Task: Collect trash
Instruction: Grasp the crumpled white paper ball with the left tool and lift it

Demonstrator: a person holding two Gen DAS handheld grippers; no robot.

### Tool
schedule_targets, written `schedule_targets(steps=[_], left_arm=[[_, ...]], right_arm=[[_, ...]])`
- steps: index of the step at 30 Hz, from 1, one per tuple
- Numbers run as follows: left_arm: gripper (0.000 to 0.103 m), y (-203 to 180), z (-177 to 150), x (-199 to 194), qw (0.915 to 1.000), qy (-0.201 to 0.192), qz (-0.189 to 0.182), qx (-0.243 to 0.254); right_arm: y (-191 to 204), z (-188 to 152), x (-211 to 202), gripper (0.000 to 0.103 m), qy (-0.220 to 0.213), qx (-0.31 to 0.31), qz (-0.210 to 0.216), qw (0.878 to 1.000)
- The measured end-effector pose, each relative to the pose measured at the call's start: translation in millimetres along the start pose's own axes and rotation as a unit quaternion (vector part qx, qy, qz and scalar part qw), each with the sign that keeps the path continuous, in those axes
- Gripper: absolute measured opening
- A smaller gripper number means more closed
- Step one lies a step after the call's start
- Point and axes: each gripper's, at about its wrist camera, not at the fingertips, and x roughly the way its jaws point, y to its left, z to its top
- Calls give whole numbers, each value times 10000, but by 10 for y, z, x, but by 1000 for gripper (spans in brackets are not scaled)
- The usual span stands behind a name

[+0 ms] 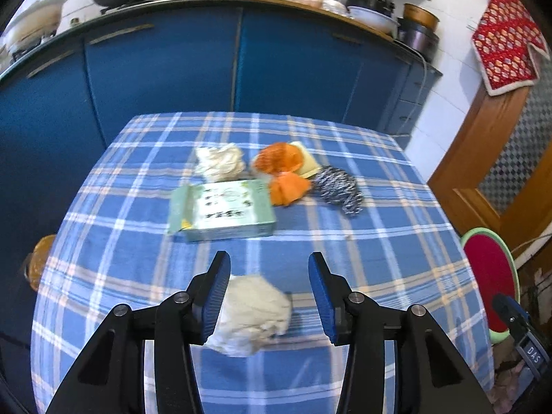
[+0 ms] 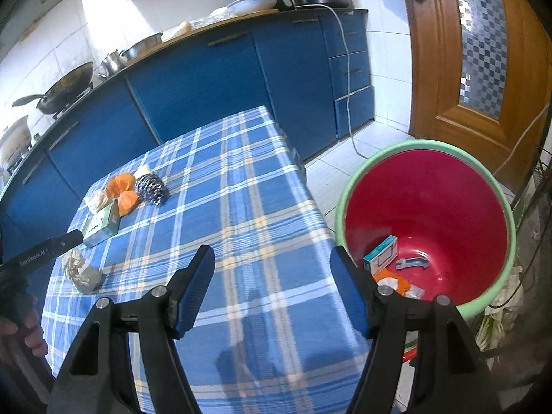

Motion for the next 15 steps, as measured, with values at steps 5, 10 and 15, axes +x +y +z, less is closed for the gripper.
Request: schedule_targets(steps=[5,10,15], left_arm=[[49,134,-67,60,9999,115,82,-98],[49,253,-147,120,9995,246,84,-196],[49,334,-218,175,9991,330,77,-251]], right_arm=[[147,-11,51,71,74,-143,45,9999],[268,-21,95,71,131,-272,69,9995],[399,-28,144,71,188,-402,111,9990]])
